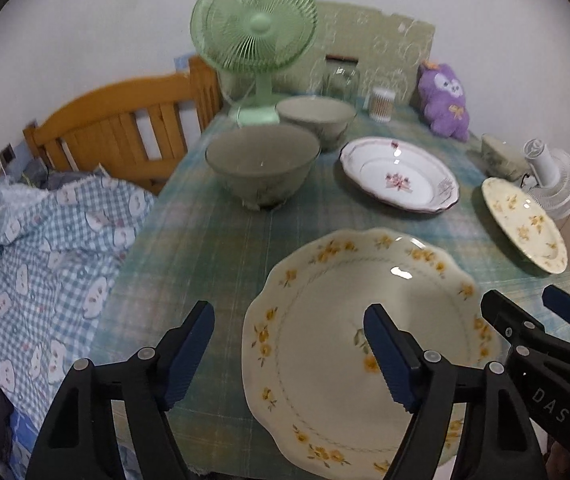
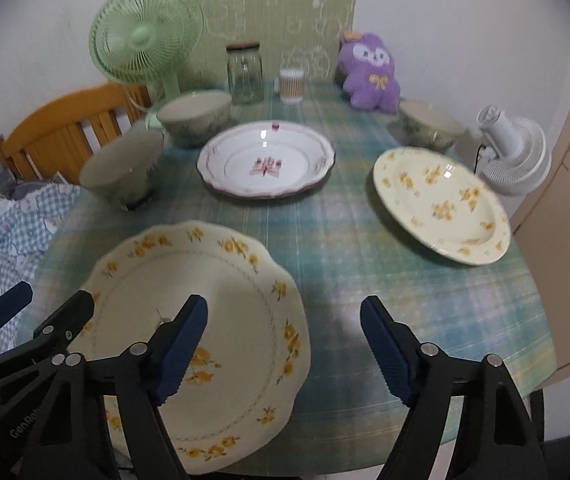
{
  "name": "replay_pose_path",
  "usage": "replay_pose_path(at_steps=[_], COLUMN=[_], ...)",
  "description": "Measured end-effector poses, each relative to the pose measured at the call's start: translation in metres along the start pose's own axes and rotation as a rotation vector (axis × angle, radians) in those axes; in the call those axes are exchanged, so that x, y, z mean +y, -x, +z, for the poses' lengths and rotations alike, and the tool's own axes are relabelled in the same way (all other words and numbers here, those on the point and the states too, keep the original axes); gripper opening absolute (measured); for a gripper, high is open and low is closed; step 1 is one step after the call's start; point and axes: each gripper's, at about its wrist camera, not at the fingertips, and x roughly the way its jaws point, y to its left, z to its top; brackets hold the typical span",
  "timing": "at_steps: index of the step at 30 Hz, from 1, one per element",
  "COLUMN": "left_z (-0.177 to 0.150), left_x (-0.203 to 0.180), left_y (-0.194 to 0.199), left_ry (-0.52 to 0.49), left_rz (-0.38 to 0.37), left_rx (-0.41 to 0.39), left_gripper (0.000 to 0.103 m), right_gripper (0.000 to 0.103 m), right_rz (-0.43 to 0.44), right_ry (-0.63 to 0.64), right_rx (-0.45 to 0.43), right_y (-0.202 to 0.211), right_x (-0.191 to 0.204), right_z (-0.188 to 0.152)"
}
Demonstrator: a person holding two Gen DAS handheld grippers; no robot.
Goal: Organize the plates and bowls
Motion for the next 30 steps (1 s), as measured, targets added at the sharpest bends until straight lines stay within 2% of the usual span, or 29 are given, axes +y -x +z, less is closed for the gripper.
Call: replay_pose_path(at_steps=[6,12,14,18,20,30], left_z=[-0.004,-0.006,-0.005,-0.001,0.002,0.011], left_x=[0.006,0.010,0.012,0.010,0.010,0.010], left_y=[-0.031,-0.049,-0.057,-0.069,-0.071,-0.078], left_ry=[0.012,0.006,0.003,-0.030,-0.040,-0.097], left_rz=[-0.003,-0.026,-0.043,-0.071,-0.077,-0.104], left_rx=[0.089,0.145,0.166,0.207,0.215,0.257], left_gripper=[0.076,0.067,0.058,0.054,0.050,0.051], right_gripper=[0.076,0.073,0.068,0.056,0.054,0.054], right_rz=[-0.010,-0.030,-0.036,-0.035,-0.035,-0.066], right_ry=[0.003,-0.020,-0.030,-0.061,-0.078,-0.127], right_rx=[0.071,0.124,0.142,0.187,0.199,0.196], right_y=[-0.032,-0.052,-0.058,-0.068,-0.072,-0.074], right_x=[0.006,0.007,0.006,0.004,0.003,0.003], right_z=[-0.002,-0.003,-0.002,-0.001,0.000,0.004])
